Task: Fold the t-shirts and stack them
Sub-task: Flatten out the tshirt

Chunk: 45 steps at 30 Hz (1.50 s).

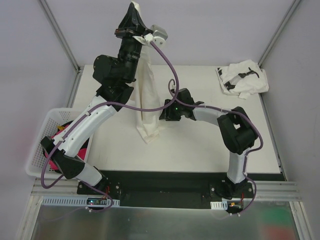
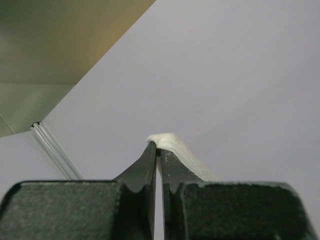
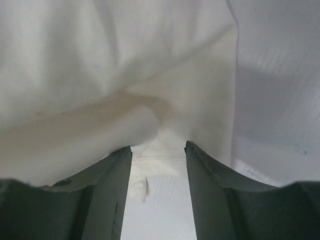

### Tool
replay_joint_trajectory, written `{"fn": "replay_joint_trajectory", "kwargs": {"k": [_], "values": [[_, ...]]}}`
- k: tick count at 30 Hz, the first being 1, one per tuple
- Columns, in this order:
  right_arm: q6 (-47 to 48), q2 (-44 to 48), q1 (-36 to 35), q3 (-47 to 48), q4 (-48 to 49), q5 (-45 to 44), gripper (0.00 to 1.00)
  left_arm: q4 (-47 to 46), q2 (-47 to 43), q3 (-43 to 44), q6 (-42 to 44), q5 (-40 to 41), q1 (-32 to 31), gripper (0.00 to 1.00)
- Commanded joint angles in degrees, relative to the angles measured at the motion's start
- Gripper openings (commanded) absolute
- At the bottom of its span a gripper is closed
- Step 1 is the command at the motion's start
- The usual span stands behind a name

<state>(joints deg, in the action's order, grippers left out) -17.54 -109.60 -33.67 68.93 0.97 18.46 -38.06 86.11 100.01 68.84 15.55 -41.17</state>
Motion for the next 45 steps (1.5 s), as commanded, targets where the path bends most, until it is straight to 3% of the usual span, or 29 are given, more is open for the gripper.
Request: {"fn": "replay_joint_trajectory", "kwargs": {"k": [1, 9, 17, 32, 45], "values": [[-1.53, -2.54, -0.26, 3.93, 3.33, 0.18, 0.5, -7.37, -3.31, -1.48, 1.91, 0.71, 0.3, 0.0], [0.4, -4.21, 5.28, 7.18, 1.4, 0.44, 0.5, -5.71, -3.66, -0.78, 1.74, 0.97, 0.21, 0.0], [-1.09, -7.11, 4.93, 11.23, 0.61, 2.37, 0.5, -3.68, -3.66, 0.54, 1.47, 1.58, 0.21, 0.0], [-3.02, 1.93, -4.73, 3.06, 1.05, 2.9, 0.49, -8.08, -3.84, -5.96, 1.04, 2.9, 1.35, 0.0], [-5.48, -2.9, -12.64, 6.05, 0.7, 3.78, 0.49, -11.24, -2.87, -10.36, -1.16, 4.75, 2.23, 0.0]]}}
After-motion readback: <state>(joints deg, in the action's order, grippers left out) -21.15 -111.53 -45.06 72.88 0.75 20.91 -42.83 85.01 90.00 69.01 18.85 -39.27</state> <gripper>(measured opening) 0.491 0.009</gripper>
